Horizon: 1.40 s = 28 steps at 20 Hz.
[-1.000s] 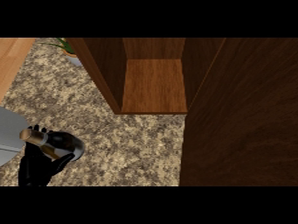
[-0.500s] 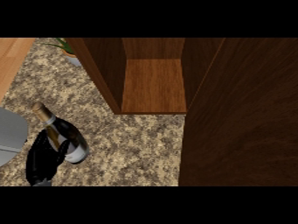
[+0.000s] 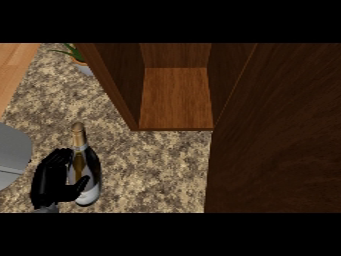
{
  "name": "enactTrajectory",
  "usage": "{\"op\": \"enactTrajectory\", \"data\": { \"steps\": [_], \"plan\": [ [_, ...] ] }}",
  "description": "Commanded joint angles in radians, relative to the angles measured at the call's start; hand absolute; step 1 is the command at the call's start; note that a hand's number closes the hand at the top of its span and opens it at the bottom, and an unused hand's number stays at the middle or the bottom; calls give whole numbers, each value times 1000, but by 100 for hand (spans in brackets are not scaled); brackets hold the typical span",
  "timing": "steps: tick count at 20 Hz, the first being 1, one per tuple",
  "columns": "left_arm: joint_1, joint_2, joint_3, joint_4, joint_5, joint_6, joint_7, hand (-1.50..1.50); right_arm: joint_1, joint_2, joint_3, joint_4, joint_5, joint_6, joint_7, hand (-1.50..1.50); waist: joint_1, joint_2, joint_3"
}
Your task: Pick up the wine, place it into the cabinet and close the cabinet
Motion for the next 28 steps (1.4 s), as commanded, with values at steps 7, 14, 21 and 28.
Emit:
{"op": "enactTrajectory", "data": {
  "steps": [7, 14, 21, 28],
  "plan": [
    [63, 39, -72, -213, -98, 14, -51, 150, 11, -23, -49, -138, -126, 5, 79, -150, 6, -2, 1],
    [154, 0, -105, -446, -23, -31, 25, 150, 66, -10, -52, -124, -111, 31, 31, -150, 8, -3, 1],
    [107, -3, -165, -659, 21, 11, 303, 150, 36, 8, -30, -127, -97, 9, 63, -150, 4, -1, 1],
    [100, -72, -293, -826, -107, 143, 443, 150, 86, 40, 15, -139, -64, 14, 35, -150, 2, 0, 0]
  ]
}}
